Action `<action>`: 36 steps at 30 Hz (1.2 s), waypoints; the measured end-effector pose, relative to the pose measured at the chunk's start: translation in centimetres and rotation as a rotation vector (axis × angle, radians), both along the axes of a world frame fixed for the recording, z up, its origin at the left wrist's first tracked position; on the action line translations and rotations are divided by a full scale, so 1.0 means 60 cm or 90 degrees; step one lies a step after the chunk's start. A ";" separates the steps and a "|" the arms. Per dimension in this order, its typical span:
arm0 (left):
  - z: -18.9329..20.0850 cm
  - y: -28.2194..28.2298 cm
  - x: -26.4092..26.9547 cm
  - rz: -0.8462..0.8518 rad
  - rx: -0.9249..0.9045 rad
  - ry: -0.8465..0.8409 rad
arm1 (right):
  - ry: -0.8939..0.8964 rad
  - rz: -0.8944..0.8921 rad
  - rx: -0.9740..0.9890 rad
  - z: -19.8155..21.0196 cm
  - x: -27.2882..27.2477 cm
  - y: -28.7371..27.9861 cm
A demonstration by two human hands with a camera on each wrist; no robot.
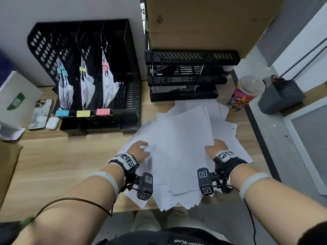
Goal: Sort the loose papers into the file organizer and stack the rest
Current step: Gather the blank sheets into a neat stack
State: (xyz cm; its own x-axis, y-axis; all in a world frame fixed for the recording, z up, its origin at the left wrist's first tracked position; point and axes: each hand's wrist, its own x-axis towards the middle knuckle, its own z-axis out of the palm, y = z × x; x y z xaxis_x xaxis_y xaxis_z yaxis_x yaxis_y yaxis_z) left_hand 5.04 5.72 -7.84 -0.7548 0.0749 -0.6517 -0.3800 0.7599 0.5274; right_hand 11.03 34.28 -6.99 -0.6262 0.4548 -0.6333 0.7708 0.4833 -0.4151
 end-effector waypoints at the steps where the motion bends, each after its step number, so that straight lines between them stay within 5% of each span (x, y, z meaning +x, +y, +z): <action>1: -0.004 0.004 -0.001 -0.002 -0.011 0.002 | -0.032 0.001 0.014 -0.011 -0.001 0.017; 5: -0.014 0.017 0.000 -0.032 -0.057 0.009 | -0.079 -0.014 0.015 -0.016 0.003 0.028; 11: -0.033 0.022 0.006 -0.030 -0.047 0.030 | -0.085 -0.061 -0.162 -0.019 -0.006 -0.005; 19: -0.035 0.008 -0.006 -0.115 -0.129 0.035 | -0.020 -0.134 -0.100 -0.021 0.026 0.028; 28: -0.013 0.046 -0.049 -0.190 -0.047 -0.072 | -0.187 -0.195 -0.109 -0.006 0.077 -0.011; 36: -0.028 0.075 -0.057 -0.349 -0.009 0.006 | -0.100 -0.168 -0.155 -0.017 0.105 -0.079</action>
State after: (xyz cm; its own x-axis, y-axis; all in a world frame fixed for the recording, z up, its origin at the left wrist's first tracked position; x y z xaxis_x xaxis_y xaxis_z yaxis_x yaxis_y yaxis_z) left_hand 1.61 10.21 -9.53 -0.6134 0.4508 -0.6485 0.0789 0.8519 0.5177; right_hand 17.35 29.56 -8.02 -0.3948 0.4116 -0.8214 0.9186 0.1622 -0.3603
